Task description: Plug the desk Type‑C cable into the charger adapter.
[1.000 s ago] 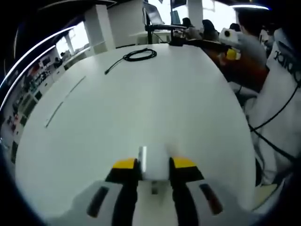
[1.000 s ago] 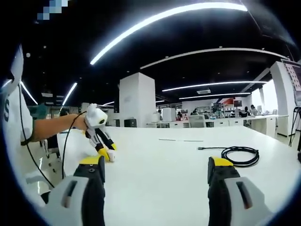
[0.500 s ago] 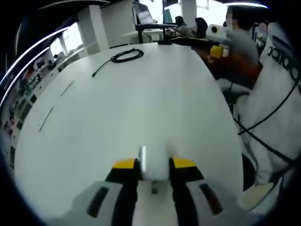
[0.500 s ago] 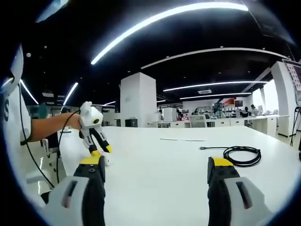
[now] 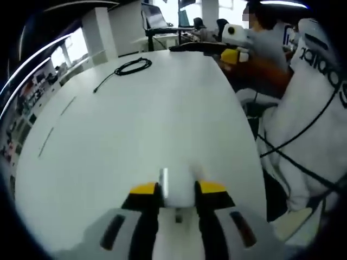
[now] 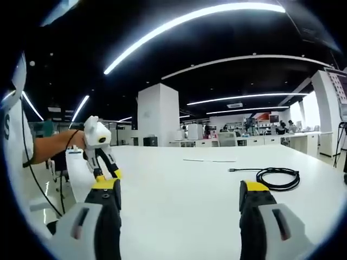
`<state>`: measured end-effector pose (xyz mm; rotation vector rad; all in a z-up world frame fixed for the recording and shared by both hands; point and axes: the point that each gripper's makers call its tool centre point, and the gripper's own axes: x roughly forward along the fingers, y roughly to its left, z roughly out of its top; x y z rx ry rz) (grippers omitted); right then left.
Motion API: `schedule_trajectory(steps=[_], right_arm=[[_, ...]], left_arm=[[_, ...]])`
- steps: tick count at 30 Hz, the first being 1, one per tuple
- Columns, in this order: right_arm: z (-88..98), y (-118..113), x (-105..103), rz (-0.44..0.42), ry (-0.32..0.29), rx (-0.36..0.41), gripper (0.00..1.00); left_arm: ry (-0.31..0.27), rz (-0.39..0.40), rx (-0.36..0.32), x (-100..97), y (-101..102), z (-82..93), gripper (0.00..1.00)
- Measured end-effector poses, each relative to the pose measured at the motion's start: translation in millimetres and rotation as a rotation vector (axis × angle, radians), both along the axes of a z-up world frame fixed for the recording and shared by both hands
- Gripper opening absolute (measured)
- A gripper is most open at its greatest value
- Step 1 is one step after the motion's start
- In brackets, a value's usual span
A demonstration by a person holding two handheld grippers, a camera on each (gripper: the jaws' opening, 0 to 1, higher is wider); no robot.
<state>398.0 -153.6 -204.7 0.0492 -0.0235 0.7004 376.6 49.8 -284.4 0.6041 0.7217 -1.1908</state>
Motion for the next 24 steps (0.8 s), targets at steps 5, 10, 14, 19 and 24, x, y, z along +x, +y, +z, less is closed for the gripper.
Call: schedule_trajectory(steps=[5,10,14,19,24], right_arm=[[-1.8,1.2,-0.5,0.002,0.005,-0.006,0.91],[-4.6,2.4,0.3,0.002,0.012,-0.002,0.92],[-6.5,3.7,-0.4,0.005,0.018,-0.001,0.92],[-6.2,3.7,-0.3,0.007,0.017,0.0,0.92],[-6.1,3.0,-0.1,0.005,0.017,0.0,0.92]], left_arm=[[0.014,-0.028,0.006,-17.4,-10.2,-0.1,0.25],[0.016,-0.036,0.004,-32.0,-17.2,-0.7,0.25],[0.015,-0.054,0.007,-36.7,-14.8,-1.5,0.25],[0.017,-0.083,0.016,-37.2,-10.2,-2.3,0.25],[0.019,-0.102,0.021,-38.3,-8.1,-2.8,0.25]])
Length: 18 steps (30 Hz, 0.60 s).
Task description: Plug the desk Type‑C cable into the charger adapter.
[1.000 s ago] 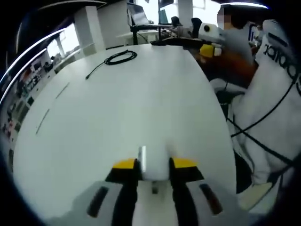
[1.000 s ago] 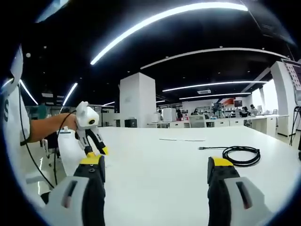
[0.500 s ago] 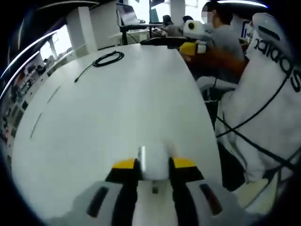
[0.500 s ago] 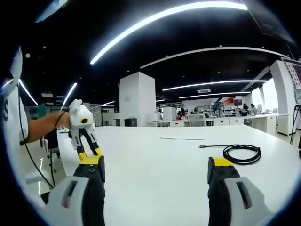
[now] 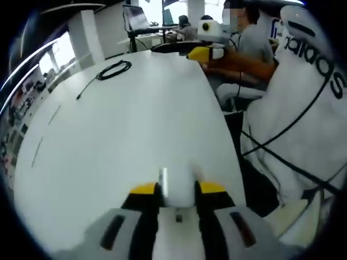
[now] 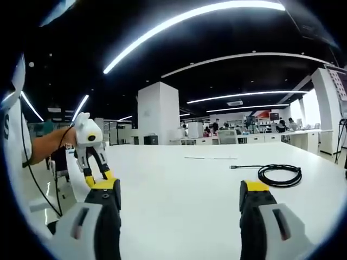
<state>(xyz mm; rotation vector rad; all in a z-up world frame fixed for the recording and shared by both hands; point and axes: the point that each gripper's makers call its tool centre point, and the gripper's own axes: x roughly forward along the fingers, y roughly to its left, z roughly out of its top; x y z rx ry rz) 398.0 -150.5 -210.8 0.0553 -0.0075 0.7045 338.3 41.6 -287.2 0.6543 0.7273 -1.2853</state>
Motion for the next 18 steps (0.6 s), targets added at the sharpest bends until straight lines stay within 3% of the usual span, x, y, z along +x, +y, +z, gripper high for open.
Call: schedule_trajectory(steps=[13,18], right_arm=[[-1.7,2.0,-0.9,0.007,0.005,0.001,0.91],[-2.4,2.2,-1.1,0.006,0.009,0.002,0.92]], left_arm=[[0.007,-0.007,0.013,3.8,7.5,0.0,0.27],[0.017,0.004,-0.067,0.6,2.1,14.0,0.29]])
